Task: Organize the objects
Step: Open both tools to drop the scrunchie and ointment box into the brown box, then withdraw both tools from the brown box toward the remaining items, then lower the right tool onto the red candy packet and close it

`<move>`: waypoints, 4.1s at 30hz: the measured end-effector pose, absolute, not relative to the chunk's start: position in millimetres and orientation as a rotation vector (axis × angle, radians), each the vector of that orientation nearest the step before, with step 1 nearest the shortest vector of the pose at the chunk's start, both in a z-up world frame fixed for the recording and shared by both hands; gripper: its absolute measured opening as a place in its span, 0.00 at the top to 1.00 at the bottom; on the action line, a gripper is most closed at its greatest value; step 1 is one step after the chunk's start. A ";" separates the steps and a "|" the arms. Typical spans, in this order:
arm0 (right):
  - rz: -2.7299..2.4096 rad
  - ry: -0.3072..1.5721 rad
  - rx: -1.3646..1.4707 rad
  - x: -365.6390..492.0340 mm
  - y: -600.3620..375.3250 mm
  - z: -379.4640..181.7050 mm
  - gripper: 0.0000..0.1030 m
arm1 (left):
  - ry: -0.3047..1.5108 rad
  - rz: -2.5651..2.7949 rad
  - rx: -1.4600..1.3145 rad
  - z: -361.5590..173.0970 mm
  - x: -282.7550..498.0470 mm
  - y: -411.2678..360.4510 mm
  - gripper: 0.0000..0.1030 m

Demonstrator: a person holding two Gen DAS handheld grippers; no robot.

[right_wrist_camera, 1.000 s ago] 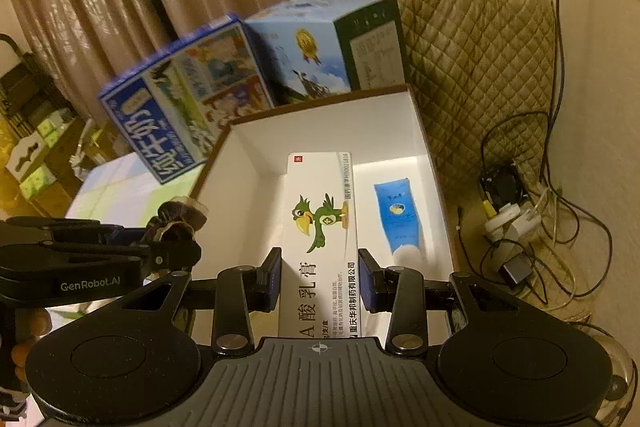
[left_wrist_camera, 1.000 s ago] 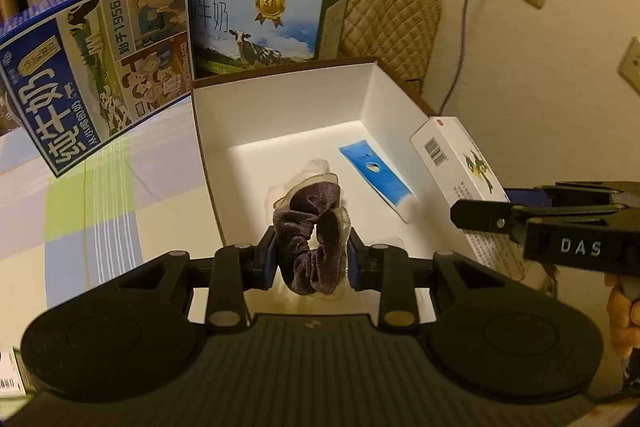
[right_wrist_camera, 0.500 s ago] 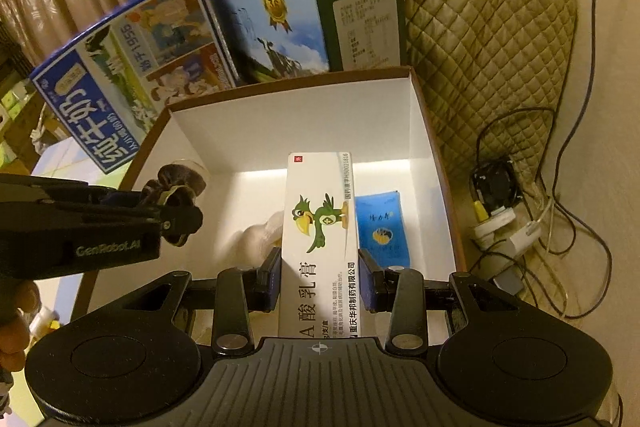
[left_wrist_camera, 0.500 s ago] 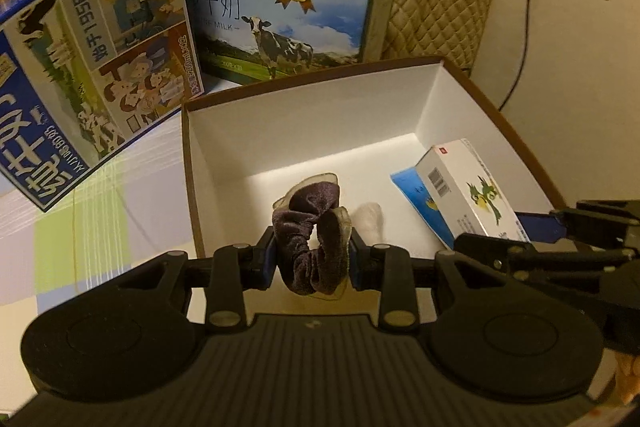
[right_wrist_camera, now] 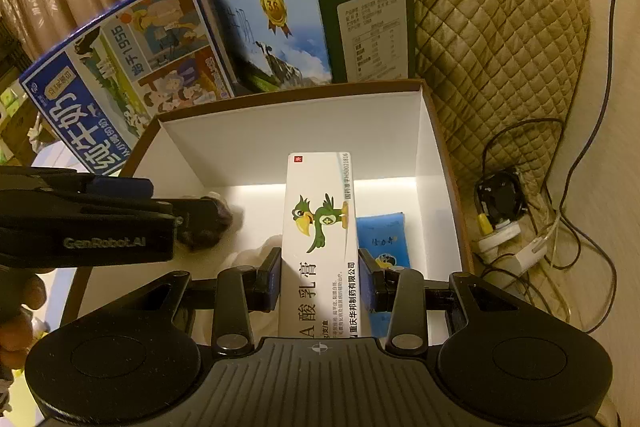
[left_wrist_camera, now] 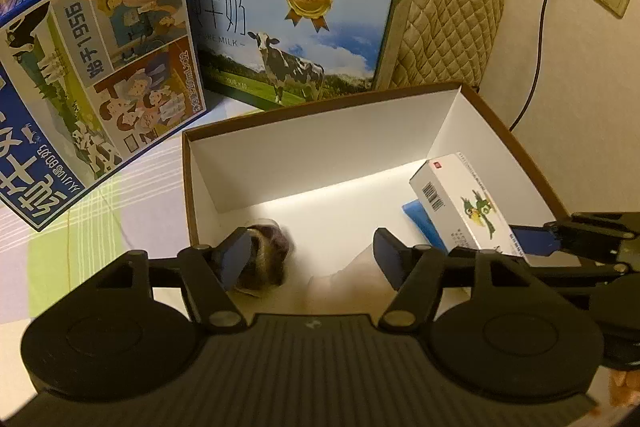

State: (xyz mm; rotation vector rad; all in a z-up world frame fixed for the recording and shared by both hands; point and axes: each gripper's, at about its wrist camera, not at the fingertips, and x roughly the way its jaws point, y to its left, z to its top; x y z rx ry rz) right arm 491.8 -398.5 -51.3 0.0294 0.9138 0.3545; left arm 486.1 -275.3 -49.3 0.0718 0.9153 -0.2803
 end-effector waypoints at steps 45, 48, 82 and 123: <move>0.374 0.875 0.228 320.4 -426.4 2.6 0.40 | 0.894 -0.242 -0.115 -2.6 287.5 -187.8 0.16; 0.373 0.876 0.226 305.7 -420.5 4.3 0.40 | 0.895 -0.238 -0.120 -1.9 272.4 -179.1 0.16; 0.547 0.989 0.094 189.3 -251.5 -26.1 0.40 | 0.919 -0.046 -0.210 -14.9 131.4 -3.5 0.14; 0.634 1.040 -0.009 194.1 -147.9 -49.1 0.40 | 0.939 0.069 -0.259 -37.1 127.0 97.2 0.14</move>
